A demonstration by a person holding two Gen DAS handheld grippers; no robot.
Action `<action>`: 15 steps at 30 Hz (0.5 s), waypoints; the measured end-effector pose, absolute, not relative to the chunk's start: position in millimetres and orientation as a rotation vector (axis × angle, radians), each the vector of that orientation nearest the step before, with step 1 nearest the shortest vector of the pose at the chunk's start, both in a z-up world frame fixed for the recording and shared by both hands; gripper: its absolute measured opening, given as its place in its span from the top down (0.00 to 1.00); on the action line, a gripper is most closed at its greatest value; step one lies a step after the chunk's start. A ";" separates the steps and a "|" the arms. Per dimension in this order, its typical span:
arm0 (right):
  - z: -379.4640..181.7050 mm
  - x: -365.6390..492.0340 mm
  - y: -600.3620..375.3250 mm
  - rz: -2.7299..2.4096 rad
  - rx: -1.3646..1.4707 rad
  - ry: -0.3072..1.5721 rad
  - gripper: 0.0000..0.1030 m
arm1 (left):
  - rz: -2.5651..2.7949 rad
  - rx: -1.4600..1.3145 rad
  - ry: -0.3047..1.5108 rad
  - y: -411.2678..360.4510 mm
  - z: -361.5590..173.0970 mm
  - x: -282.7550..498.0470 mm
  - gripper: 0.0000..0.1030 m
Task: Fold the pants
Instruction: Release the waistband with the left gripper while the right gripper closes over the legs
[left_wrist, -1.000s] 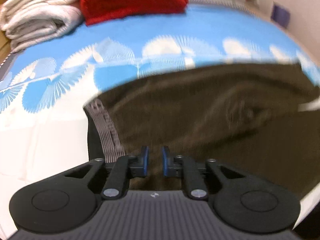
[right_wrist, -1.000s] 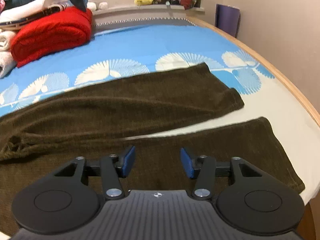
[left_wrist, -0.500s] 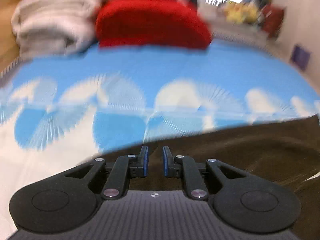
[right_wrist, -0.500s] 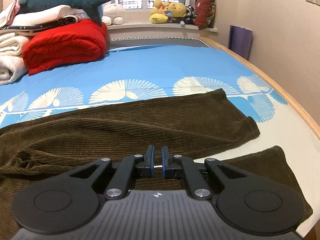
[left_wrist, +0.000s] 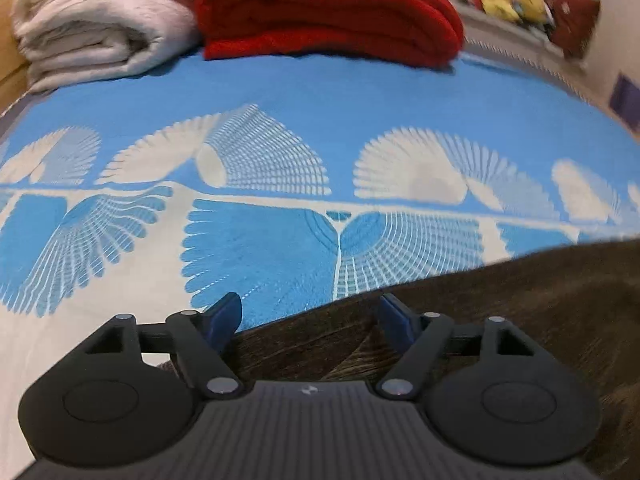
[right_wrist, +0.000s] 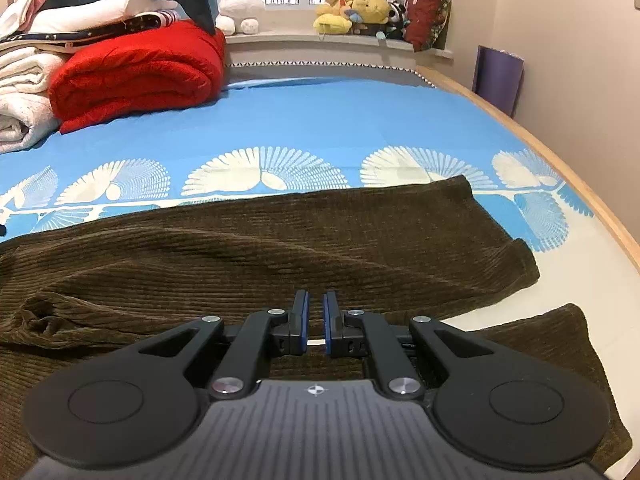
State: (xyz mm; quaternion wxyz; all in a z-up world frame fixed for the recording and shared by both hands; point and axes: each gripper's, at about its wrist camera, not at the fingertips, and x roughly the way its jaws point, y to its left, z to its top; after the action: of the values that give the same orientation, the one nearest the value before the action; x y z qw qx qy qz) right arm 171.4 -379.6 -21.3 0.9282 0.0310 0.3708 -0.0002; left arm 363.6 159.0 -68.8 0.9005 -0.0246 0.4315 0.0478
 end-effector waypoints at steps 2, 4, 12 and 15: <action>-22.8 172.6 -378.2 0.003 0.050 0.764 0.93 | 0.077 -0.031 0.933 156.3 -80.1 369.3 0.22; -24.6 173.0 -377.9 0.004 0.035 0.767 0.93 | 0.065 -0.012 0.951 154.1 -88.5 371.8 0.26; -25.4 167.1 -386.4 -0.024 0.017 0.773 0.93 | -0.020 0.203 0.877 126.2 -70.8 351.7 0.93; -24.4 164.8 -393.0 -0.045 0.033 0.774 0.93 | -0.027 0.199 0.853 120.8 -47.5 330.3 0.95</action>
State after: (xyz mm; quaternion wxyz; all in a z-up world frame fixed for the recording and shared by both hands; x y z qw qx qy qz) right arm 164.8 -393.0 -24.4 0.9257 0.0163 0.3772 -0.0219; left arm 330.3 120.8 -47.5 0.9056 0.0962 0.4129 -0.0130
